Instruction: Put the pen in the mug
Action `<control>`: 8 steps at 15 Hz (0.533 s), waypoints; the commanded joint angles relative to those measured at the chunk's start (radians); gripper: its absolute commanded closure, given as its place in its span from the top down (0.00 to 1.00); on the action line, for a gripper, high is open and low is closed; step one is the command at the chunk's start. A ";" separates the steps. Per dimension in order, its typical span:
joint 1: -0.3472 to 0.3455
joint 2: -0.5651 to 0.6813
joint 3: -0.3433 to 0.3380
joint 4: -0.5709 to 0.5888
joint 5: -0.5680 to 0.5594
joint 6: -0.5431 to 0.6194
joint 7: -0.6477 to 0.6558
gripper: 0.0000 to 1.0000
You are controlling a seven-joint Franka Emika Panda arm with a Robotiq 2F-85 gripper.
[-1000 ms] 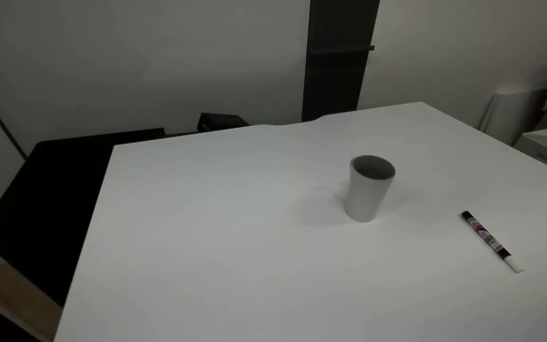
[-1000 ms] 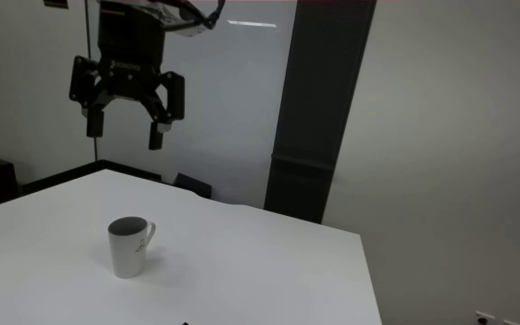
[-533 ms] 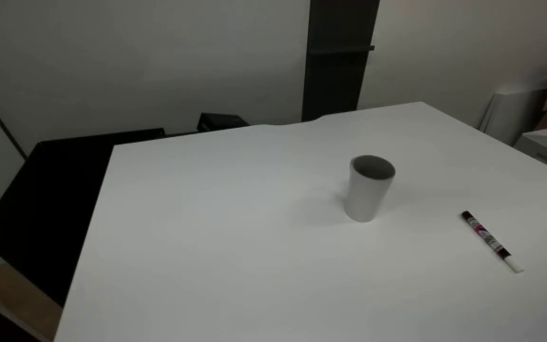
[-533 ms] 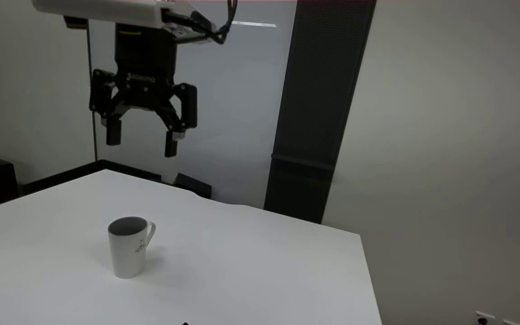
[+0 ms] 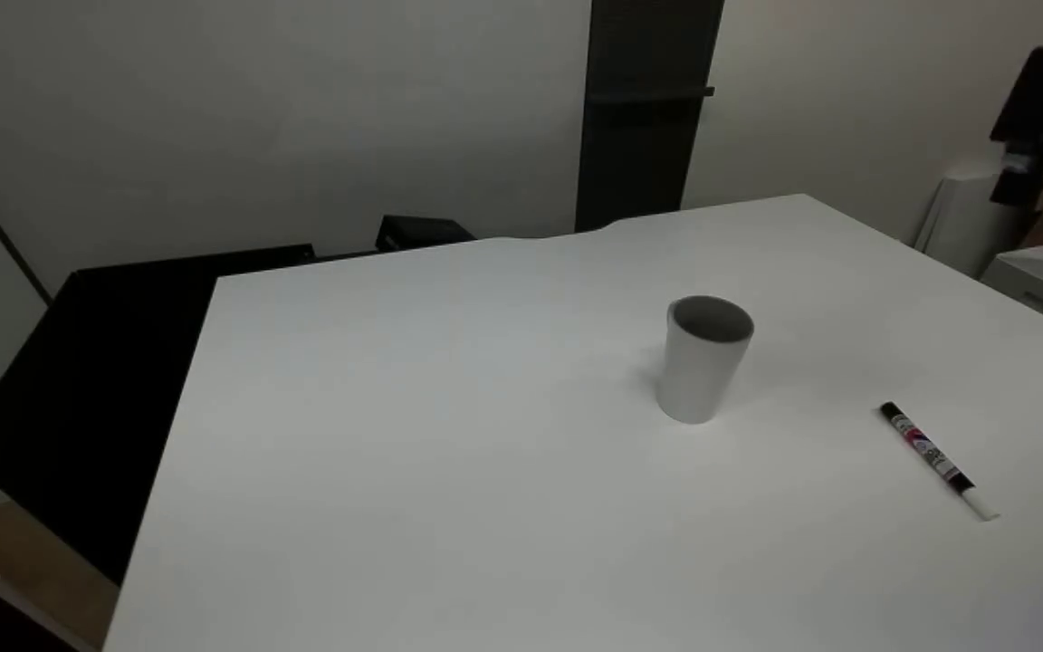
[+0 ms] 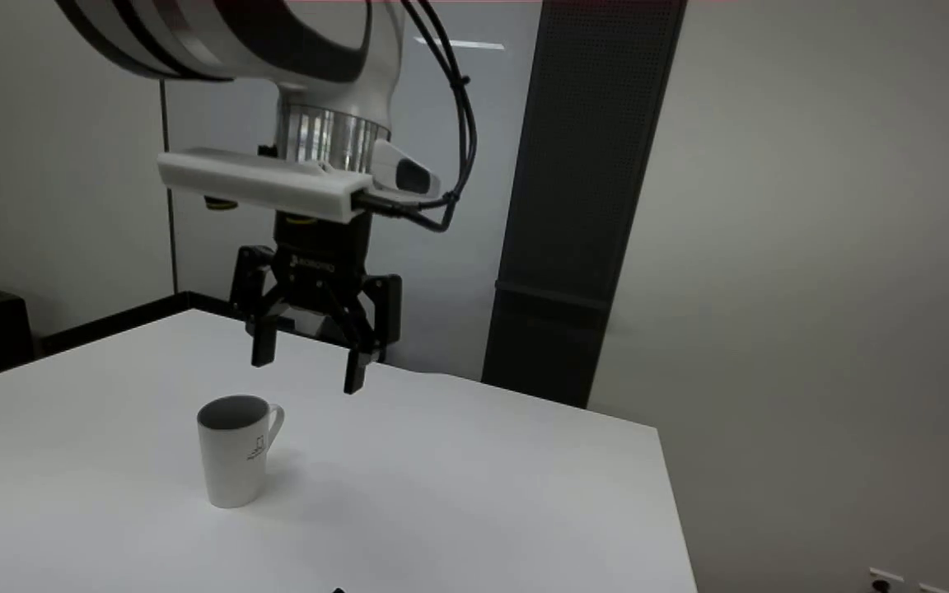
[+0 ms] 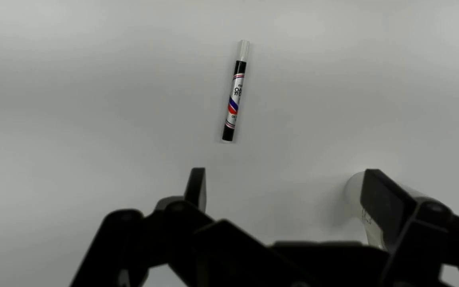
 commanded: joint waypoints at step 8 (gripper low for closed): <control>-0.033 0.045 -0.012 -0.246 0.059 0.410 0.060 1.00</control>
